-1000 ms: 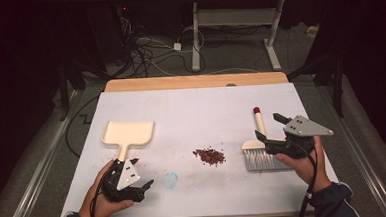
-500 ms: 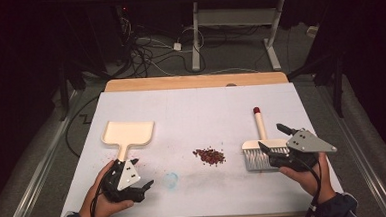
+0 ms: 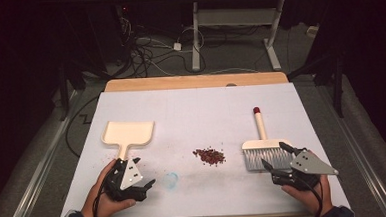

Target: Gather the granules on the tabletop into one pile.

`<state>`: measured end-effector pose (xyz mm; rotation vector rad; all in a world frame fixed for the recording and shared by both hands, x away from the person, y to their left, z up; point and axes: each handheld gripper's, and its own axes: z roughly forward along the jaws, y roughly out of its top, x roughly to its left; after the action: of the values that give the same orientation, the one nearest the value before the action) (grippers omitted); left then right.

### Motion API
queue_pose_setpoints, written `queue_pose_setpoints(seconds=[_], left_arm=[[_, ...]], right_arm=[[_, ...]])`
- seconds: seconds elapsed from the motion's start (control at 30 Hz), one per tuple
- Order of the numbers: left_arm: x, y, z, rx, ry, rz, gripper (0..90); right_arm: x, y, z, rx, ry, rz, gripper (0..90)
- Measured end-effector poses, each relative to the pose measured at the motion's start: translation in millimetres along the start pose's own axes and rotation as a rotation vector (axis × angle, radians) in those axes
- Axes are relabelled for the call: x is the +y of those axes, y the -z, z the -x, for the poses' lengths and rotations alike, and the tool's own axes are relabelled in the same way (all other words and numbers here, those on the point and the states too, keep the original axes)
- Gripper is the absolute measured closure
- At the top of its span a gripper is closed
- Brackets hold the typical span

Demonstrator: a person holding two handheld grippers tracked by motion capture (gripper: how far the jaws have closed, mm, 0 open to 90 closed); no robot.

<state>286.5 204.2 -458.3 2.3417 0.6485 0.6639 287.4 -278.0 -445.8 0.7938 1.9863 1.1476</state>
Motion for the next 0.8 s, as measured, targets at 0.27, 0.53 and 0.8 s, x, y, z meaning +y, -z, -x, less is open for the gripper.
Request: queue_pose_setpoints(seconds=[0.27,0.53,0.8], left_arm=[[0.3,1.9,2.8,0.0,0.0,0.013,18.5],[-2.9,3.7,1.8,-0.004,-0.002,0.016,18.5],[-1.8,2.9,2.1,-0.002,-0.004,0.011,18.5]], right_arm=[[-4.6,1.0,-10.5,0.024,0.049,-0.037,23.6],[0.2,2.7,-8.9,0.008,0.05,-0.031,23.5],[1.0,3.6,-8.8,0.02,0.047,-0.018,23.4]])
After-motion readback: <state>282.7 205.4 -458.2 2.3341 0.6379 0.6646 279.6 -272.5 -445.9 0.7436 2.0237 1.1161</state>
